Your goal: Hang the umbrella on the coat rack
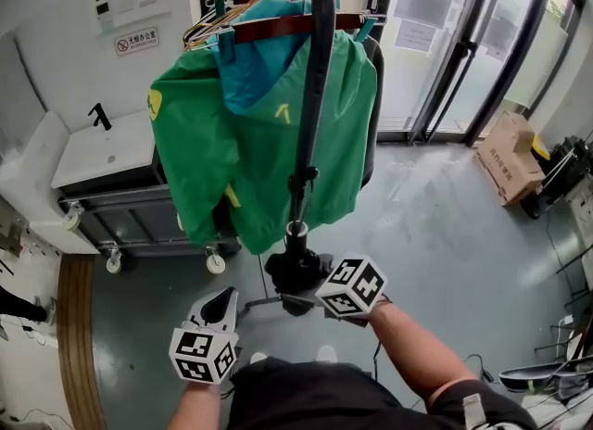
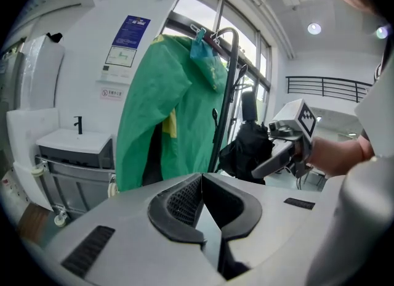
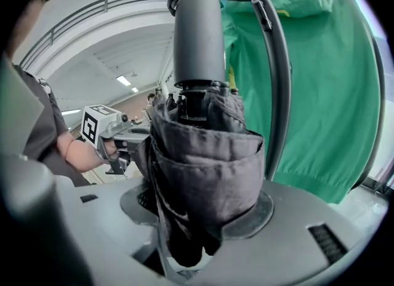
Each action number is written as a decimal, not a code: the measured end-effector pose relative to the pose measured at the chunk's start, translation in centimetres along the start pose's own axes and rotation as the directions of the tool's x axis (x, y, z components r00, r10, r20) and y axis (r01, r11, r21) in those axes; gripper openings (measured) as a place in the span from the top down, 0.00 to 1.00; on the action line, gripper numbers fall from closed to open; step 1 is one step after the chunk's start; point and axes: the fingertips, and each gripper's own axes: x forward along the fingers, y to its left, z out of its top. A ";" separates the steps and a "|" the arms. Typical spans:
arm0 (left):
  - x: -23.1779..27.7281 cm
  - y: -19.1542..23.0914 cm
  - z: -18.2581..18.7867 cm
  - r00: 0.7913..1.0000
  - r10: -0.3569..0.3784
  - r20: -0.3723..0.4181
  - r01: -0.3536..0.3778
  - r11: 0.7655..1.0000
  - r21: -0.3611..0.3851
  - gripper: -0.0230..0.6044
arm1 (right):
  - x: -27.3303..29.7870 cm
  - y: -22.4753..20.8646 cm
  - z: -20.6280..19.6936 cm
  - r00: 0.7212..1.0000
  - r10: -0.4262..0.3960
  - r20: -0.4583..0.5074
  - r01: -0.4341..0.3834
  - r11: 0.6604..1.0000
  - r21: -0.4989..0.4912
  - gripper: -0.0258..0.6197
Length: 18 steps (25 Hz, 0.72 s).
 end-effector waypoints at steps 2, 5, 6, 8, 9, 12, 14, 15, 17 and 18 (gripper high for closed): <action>0.1 -0.1 0.1 1.000 -0.002 0.002 0.002 1.000 0.002 0.94 | 0.6 -0.5 -1.4 1.000 -0.008 -0.011 0.008 0.999 0.031 0.61; 0.3 -0.3 0.1 1.000 -0.002 0.000 0.002 1.000 0.009 0.94 | 1.7 -1.1 -3.6 0.999 -0.016 -0.031 0.019 0.996 0.084 0.61; 0.3 -0.4 0.1 1.000 -0.002 -0.002 0.002 1.000 0.010 0.94 | 2.0 -1.4 -4.4 0.999 -0.017 -0.036 0.020 0.994 0.104 0.61; 0.4 -0.4 0.1 1.000 -0.001 -0.004 0.001 1.000 0.012 0.94 | 2.4 -1.9 -5.4 1.000 -0.008 -0.027 0.012 0.987 0.159 0.61; 0.4 -0.5 0.1 1.000 -0.001 -0.004 0.001 1.000 0.011 0.94 | 2.5 -2.3 -5.6 1.000 -0.005 -0.011 0.007 0.982 0.188 0.61; 0.6 -0.6 0.1 1.000 -0.003 -0.007 0.003 1.000 0.008 0.94 | 2.5 -3.7 -5.8 0.999 -0.038 0.014 0.035 0.978 0.203 0.61; 0.7 -0.6 0.1 1.000 -0.004 -0.008 0.004 1.000 0.009 0.94 | 2.7 -4.7 -5.9 0.998 -0.068 0.006 0.066 0.980 0.190 0.61; 0.8 -0.6 0.1 1.000 -0.005 -0.007 0.005 1.000 0.010 0.94 | 2.8 -5.0 -5.9 0.997 -0.077 0.004 0.075 0.979 0.189 0.61; 0.7 -0.7 0.2 1.000 -0.006 -0.005 0.006 1.000 0.010 0.94 | 2.9 -5.6 -5.9 0.996 -0.093 0.001 0.091 0.977 0.192 0.61; 0.6 -0.7 0.2 1.000 -0.005 -0.005 0.005 1.000 0.009 0.94 | 3.0 -5.9 -5.9 0.995 -0.102 0.000 0.100 0.976 0.193 0.61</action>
